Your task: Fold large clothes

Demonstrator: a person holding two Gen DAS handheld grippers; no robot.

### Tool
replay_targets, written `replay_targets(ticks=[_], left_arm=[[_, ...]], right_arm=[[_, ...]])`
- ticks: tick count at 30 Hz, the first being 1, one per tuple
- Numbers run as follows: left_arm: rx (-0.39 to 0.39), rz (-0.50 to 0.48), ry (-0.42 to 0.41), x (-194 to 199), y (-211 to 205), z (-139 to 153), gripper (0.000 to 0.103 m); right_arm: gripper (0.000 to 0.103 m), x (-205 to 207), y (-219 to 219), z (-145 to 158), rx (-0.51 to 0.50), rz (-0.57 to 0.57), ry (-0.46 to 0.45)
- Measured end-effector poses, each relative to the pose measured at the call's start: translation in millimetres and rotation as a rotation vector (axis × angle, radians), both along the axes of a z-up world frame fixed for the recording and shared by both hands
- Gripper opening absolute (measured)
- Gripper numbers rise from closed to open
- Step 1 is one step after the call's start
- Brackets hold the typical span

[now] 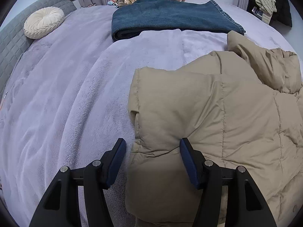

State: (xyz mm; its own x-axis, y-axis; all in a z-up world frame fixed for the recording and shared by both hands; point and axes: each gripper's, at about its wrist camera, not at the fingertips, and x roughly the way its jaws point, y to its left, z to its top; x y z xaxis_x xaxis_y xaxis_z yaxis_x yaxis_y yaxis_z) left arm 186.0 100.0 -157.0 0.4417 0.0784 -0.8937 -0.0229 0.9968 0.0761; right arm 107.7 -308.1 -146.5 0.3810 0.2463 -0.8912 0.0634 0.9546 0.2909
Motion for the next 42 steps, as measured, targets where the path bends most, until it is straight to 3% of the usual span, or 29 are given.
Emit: replay_targets(ticks=[2,7,9,18,21,23,30,33,37,39,42], left_arm=[[0.018,-0.005,-0.001,-3.6,-4.3,11.2,0.061],[-0.011,-0.076,-0.012,-26.7,-33.2,42.5,0.061],[-0.033,-0.11,0.002,-37.5,-51.9,50.3,0.061],[-0.109,-0.213,0.054,-76.3,-148.5,63.7,0.062],[-0.124,-0.228,0.045,-86.5,-175.6,66.6,0.102],[-0.109,-0.243,0.013,-92.9,-191.3,71.6,0.103],[-0.062,-0.292,0.047,-99.2,-240.0,66.4,0.103],[-0.071,-0.3,0.07,-99.4,-255.1,63.6,0.103],[-0.09,-0.304,0.09,-98.3,-270.9,62.7,0.103],[-0.098,-0.307,0.109,-95.8,-277.4,59.9,0.103],[-0.104,-0.325,0.129,-96.4,-288.3,58.6,0.103]], right_arm=[[0.014,-12.7,-19.2,6.1,0.036,-0.04,0.007],[0.015,-49.2,-71.1,15.4,0.137,-0.156,0.026],[0.02,-61.5,-85.7,16.1,0.179,-0.195,0.041],[0.034,-95.7,-123.6,15.1,0.279,-0.296,0.064],[0.042,-107.8,-140.4,17.6,0.287,-0.312,0.061],[0.046,-114.3,-154.1,18.8,0.297,-0.329,0.055],[0.064,-137.9,-217.0,14.9,0.318,-0.441,0.036],[0.08,-146.8,-247.8,12.7,0.325,-0.503,0.019],[0.084,-156.7,-286.3,9.1,0.346,-0.59,-0.002],[0.099,-159.8,-305.3,6.4,0.362,-0.636,-0.016],[0.103,-164.0,-330.7,2.7,0.4,-0.705,-0.05]])
